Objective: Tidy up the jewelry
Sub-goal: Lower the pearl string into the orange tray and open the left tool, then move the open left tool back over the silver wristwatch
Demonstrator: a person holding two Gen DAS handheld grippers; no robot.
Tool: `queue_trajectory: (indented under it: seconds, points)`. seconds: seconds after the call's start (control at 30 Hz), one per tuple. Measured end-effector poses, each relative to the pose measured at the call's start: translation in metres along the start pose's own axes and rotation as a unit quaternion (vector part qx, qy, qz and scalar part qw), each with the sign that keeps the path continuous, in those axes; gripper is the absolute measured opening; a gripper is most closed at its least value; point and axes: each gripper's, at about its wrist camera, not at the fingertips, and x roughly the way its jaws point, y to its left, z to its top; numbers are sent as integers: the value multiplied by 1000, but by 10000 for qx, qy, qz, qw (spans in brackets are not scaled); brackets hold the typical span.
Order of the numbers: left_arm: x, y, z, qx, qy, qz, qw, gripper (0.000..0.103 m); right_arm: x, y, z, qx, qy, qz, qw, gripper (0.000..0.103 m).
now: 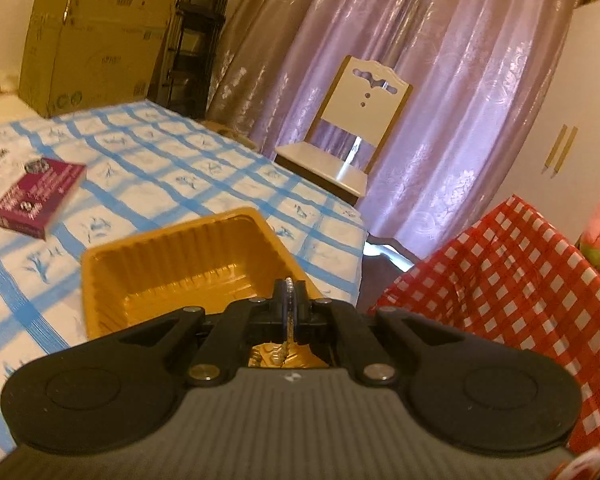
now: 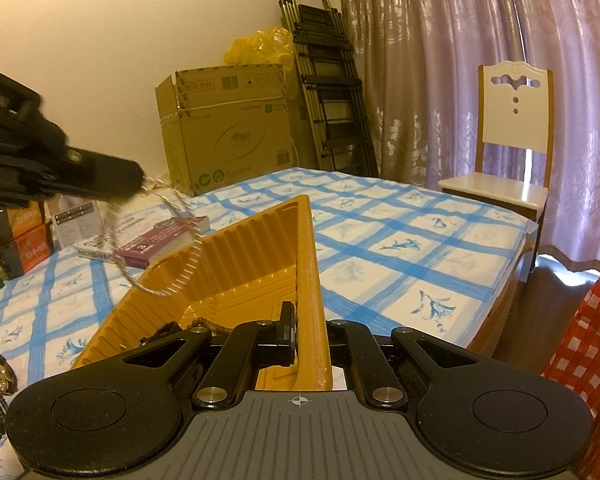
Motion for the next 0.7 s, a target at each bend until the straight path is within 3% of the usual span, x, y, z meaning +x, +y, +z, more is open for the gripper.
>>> queue_trajectory:
  seconds: [0.23, 0.7]
  points:
    - [13, 11, -7, -282, 172, 127, 9994, 9, 0, 0, 0, 3, 1, 0, 10000, 6]
    - [-15, 35, -23, -275, 138, 740, 9968, 22, -1, -1, -1, 10, 5, -5, 10000, 5]
